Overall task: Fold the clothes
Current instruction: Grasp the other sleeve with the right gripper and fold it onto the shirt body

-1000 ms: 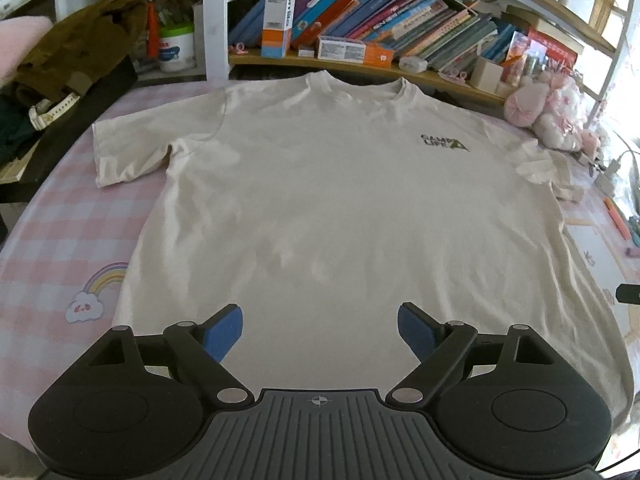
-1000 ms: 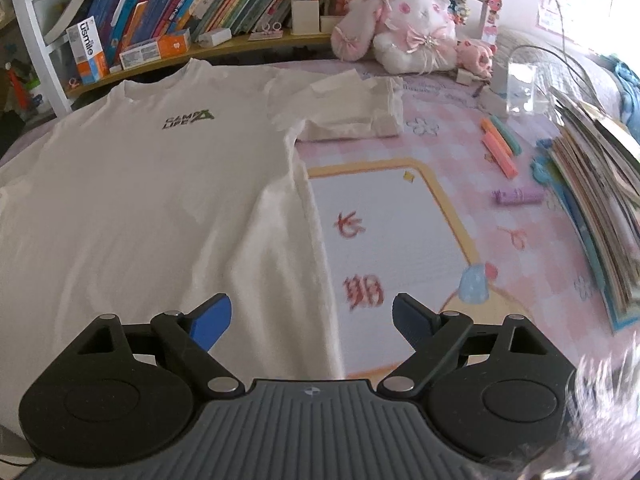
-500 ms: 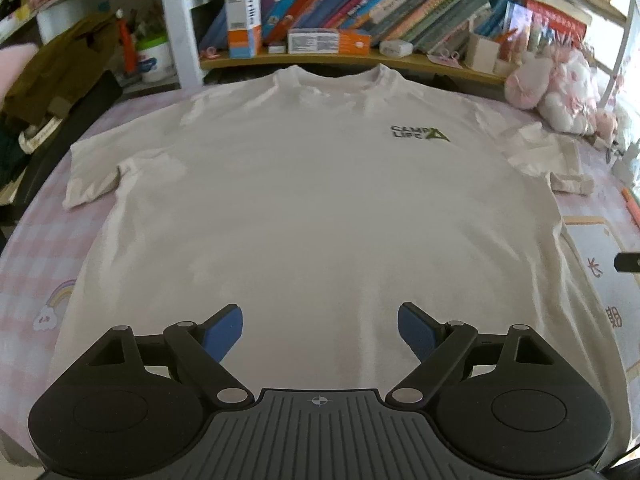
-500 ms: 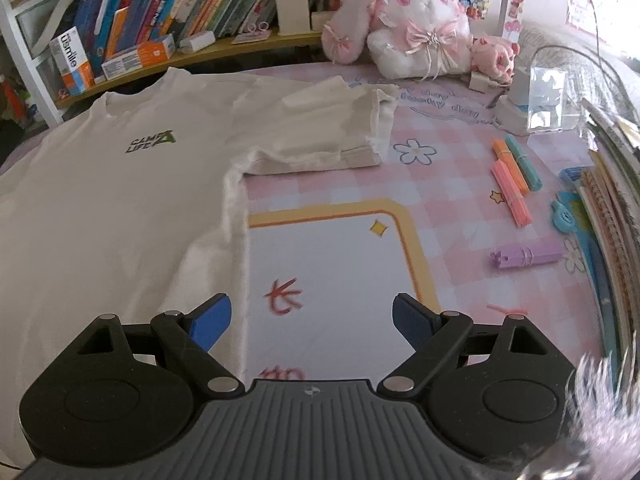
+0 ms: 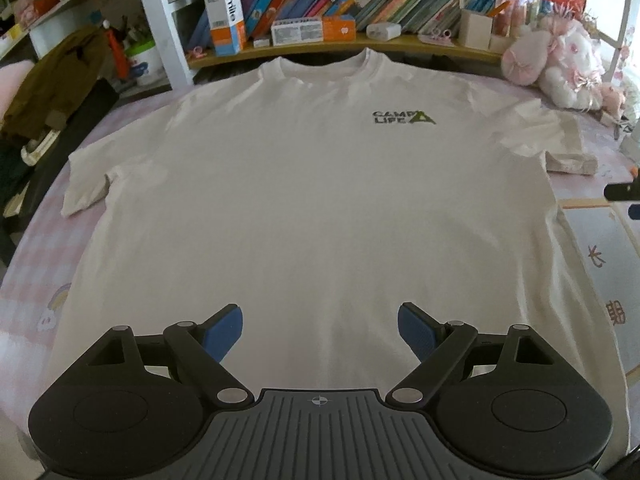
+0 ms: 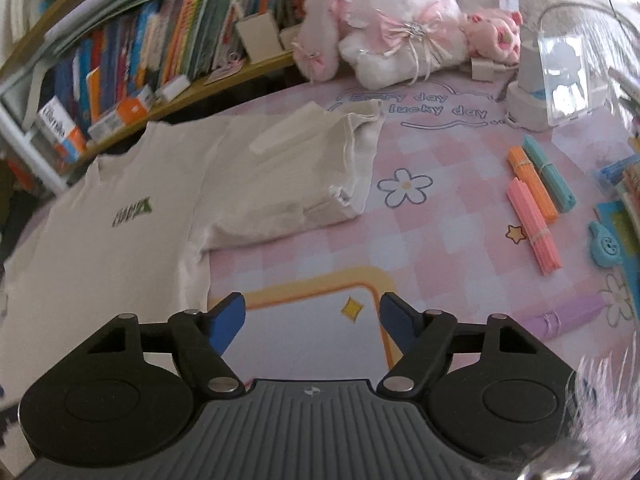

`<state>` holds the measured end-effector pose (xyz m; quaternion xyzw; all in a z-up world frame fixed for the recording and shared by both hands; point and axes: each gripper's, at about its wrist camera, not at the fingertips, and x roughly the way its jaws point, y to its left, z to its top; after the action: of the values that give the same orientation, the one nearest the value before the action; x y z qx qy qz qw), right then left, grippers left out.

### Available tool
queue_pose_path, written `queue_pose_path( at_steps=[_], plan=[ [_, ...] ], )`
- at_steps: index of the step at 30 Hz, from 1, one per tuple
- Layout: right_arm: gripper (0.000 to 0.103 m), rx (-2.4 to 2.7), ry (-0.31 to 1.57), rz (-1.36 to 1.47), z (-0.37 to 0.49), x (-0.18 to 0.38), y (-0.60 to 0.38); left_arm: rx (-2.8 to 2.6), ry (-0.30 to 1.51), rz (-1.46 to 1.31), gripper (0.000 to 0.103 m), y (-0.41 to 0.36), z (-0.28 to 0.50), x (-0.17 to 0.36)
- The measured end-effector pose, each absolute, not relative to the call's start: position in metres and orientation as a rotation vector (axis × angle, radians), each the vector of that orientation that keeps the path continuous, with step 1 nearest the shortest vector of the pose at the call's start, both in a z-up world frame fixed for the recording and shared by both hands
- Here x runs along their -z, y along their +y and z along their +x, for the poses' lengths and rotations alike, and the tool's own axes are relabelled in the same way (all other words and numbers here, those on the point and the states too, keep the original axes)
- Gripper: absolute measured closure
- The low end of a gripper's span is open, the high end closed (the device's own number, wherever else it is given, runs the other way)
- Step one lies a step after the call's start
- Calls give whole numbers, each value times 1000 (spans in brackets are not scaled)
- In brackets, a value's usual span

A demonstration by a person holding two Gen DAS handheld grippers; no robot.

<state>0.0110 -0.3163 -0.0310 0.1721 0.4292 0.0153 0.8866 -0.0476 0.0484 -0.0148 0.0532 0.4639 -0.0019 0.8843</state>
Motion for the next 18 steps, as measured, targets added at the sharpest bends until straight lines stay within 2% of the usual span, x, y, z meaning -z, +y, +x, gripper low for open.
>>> queue_pose_path(
  at_steps=[4,10,14,18],
  plan=[
    [39,-46,906,488,26,35,-327,-8,980,118,16,46,-48,17],
    [50,6,932,959,57,52,-360,-8,987,132,15,42,-48,20],
    [62,102,949,969,77,53,-365,-7,988,153,15,39,-50,20],
    [64,133,942,1016,85,55,-366,-19,985,129,15,38,-48,15]
  ],
)
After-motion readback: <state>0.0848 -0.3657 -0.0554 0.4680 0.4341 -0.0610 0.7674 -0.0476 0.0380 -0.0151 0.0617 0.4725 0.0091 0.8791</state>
